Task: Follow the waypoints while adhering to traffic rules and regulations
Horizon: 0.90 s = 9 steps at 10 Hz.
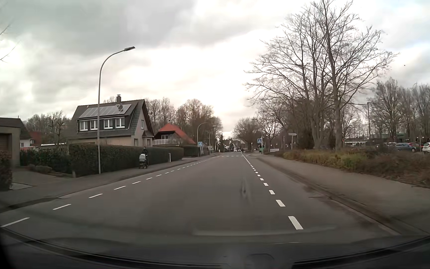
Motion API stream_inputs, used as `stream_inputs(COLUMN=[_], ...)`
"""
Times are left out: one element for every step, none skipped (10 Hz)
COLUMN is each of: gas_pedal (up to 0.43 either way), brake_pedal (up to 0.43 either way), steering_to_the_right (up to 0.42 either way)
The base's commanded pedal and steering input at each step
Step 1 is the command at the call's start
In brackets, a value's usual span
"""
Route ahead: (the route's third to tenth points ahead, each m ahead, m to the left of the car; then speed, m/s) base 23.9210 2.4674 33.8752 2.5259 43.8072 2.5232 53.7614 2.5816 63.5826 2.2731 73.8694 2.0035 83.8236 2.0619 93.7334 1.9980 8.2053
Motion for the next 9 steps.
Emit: stream_inputs(gas_pedal=[0.118,0.118,0.118,0.118,0.118,0.118,0.118,0.118,0.118], brake_pedal=[0.000,0.000,0.000,0.000,0.000,0.000,0.000,0.000,0.000], steering_to_the_right=[0.005,0.005,0.005,0.003,0.000,0.001,0.001,0.002,0.002])
